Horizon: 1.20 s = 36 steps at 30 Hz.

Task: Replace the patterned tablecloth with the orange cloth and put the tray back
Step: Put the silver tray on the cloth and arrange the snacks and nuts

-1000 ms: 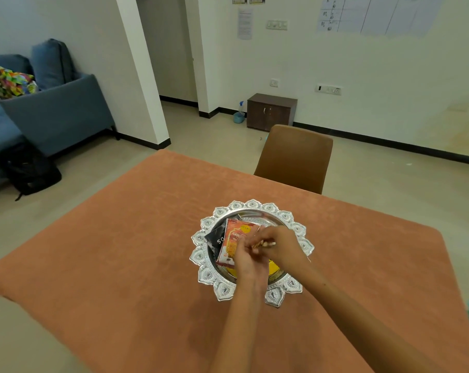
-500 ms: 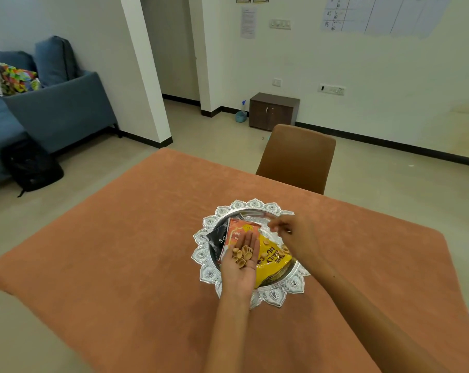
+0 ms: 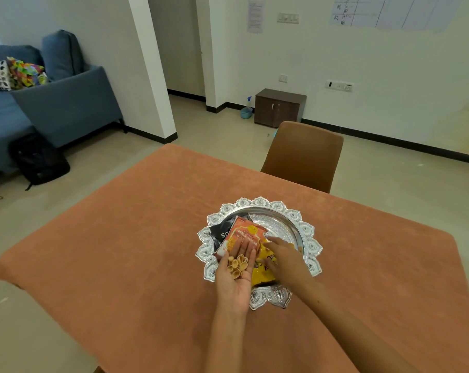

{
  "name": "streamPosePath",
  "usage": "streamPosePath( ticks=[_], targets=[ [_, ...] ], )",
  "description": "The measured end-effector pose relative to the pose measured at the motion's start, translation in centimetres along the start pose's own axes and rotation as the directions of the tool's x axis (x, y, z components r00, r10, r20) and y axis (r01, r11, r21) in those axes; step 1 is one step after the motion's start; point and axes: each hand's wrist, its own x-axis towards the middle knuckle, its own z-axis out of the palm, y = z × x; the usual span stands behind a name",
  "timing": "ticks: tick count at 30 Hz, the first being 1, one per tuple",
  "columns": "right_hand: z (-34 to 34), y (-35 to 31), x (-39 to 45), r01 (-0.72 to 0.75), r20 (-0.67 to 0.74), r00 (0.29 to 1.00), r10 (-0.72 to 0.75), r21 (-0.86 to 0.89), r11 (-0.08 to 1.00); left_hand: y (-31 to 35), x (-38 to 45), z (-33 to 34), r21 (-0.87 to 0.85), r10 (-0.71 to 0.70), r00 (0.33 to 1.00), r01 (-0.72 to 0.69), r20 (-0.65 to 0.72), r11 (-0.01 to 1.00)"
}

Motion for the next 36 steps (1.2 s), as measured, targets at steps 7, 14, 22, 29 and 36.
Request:
streamPosePath(
  ticks=[7,14,22,29,36],
  targets=[
    [3.6,0.3,0.5,0.001,-0.070,0.998,0.000,0.018,1.000,0.4,-0.7,-0.4,-0.002,0.005,1.000,-0.005,-0.014,1.000],
    [1.8,0.6,1.0,-0.026,-0.148,0.989,0.033,0.049,0.998,0.1,-0.3,-0.3,0.011,0.013,0.999,-0.013,-0.041,1.000],
    [-0.1,1.5,1.9,-0.007,-0.279,0.956,0.093,0.296,0.955,-0.3,-0.5,-0.7,0.048,-0.011,0.999,0.014,-0.052,0.999],
    [-3.2,-2.4,-0.9,0.142,-0.213,0.977,-0.006,0.630,0.764,-1.9,-0.4,0.5,0.049,-0.029,0.996,0.033,-0.090,0.998],
    [-2.9,0.9,0.6,0.135,-0.360,0.928,0.099,0.571,0.809,-1.0,-0.2,0.5,-0.057,-0.068,0.997,0.066,-0.038,0.996]
  ],
)
